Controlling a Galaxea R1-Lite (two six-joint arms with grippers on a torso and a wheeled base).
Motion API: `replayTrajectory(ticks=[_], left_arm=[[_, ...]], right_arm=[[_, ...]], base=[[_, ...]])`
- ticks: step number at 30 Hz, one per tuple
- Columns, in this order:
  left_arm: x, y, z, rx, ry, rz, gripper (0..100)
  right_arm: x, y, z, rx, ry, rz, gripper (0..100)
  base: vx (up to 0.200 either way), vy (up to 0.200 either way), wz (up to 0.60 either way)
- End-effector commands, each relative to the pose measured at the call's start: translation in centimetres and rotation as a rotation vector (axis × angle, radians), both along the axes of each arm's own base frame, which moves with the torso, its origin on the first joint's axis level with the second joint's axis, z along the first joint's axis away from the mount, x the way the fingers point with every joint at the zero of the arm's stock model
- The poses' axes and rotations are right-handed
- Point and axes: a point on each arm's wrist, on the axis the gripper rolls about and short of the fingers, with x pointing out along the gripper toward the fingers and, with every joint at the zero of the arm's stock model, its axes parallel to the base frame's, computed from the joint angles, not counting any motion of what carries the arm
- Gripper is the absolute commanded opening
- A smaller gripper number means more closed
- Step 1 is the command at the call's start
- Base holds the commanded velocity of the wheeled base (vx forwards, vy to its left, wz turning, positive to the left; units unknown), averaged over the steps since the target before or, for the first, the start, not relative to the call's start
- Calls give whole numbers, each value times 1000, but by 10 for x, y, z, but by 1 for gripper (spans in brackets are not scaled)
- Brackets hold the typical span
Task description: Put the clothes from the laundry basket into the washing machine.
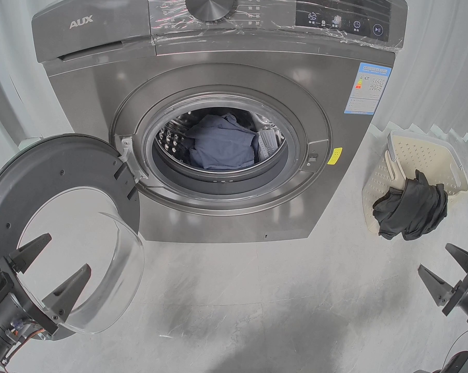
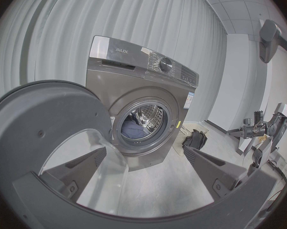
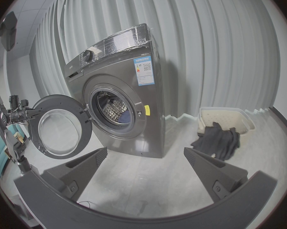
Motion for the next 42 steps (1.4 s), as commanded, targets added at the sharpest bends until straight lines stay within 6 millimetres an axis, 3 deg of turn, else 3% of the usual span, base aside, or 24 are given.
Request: replayTrajectory(ticks=[1,7,13,17,19,25,29,32,42], left_arm=[[-32,23,-20,7,-34,84,100],[-52,35,-36,28,-47,170,100],[-68,41,-52,42,-21,228,100],[-88,43,-76,46,-7,244,100],[-88,43,-83,62,52,240,100],[-88,43,-83,48,68,253,100],[-89,40,-84,63,55,373,100],[-96,37,-86,48,-24,301,100],[-96,38,-87,38,-1,340,100]], right_arm=[[-70,-26,-17,22,-140,-168,100],[-90,-28,-38,10,-123,-260,100],[-90,-28,-55,-3,-80,-298,100],[-96,-27,-63,-10,-68,-339,100],[-96,-27,-67,-13,-49,-333,100],[-96,-27,-66,-16,-51,-331,100],[-96,-27,-66,-21,-51,-331,100],[-96,-27,-66,-21,-51,-331,100],[-96,-27,-66,-19,-51,-331,100]], base=[[0,-200,0],[0,-200,0],[0,-200,0],[0,-200,0],[0,-200,0],[0,-200,0],[0,-200,0],[0,-200,0],[0,0,0]])
